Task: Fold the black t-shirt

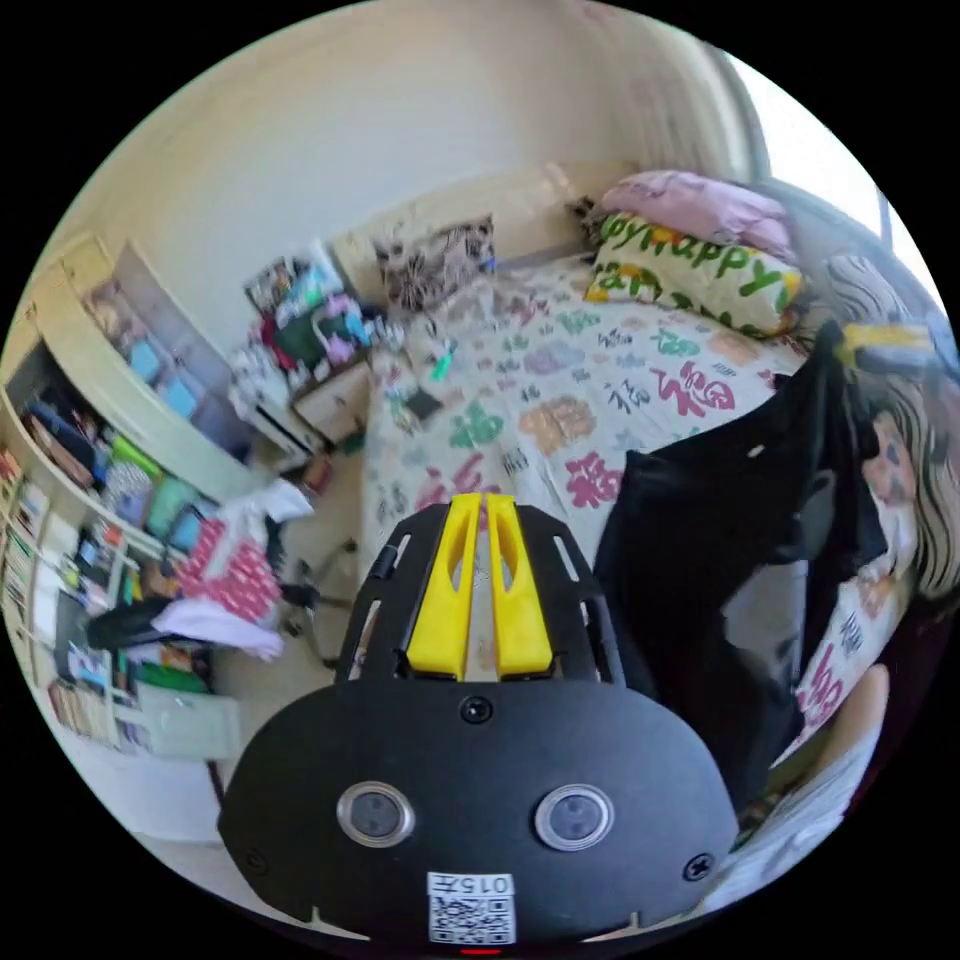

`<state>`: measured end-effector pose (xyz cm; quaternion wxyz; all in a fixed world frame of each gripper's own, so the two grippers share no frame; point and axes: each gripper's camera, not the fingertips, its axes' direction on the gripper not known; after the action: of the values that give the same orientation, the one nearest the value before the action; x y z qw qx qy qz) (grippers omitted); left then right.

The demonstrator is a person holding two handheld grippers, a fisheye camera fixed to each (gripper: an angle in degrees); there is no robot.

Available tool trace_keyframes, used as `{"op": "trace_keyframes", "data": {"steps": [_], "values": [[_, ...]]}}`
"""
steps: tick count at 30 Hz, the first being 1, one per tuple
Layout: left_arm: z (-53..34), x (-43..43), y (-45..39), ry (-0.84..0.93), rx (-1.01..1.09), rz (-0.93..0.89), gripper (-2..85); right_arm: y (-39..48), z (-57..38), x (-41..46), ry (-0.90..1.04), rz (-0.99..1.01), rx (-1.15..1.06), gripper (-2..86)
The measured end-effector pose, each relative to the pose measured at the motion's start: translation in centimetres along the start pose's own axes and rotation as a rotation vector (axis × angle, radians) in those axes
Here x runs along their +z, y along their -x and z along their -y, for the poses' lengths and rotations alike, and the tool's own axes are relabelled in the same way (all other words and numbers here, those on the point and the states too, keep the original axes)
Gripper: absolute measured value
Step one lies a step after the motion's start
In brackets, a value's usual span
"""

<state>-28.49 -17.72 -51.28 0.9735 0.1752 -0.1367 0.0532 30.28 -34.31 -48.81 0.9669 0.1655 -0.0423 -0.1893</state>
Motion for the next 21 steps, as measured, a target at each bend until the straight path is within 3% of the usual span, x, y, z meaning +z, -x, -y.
{"op": "trace_keyframes", "data": {"steps": [2,6,12,14,17,21], "values": [[-1.7,6.2,-0.2,0.023,-0.078,-0.162,2.1,-1.9,-0.9,6.7,0.09,0.041,0.094,0.9],[-7.5,11.4,-2.2,0.094,-0.013,-0.33,5.0,-3.2,-8.3,15.0,0.17,0.199,0.037,3.3],[-20.8,17.0,-7.4,0.394,-0.019,-0.678,7.3,-1.5,-23.9,20.0,0.328,0.539,-0.057,7.1],[-24.7,19.1,-10.1,0.512,-0.068,-0.83,7.8,-0.3,-27.5,21.0,0.366,0.566,-0.088,8.0],[-26.4,21.5,-12.8,0.573,-0.098,-0.884,8.3,1.6,-31.1,23.9,0.443,0.548,-0.164,9.6],[-26.1,23.2,-13.0,0.547,-0.114,-0.748,4.8,1.9,-33.1,27.4,0.489,0.361,-0.229,3.8]]}}
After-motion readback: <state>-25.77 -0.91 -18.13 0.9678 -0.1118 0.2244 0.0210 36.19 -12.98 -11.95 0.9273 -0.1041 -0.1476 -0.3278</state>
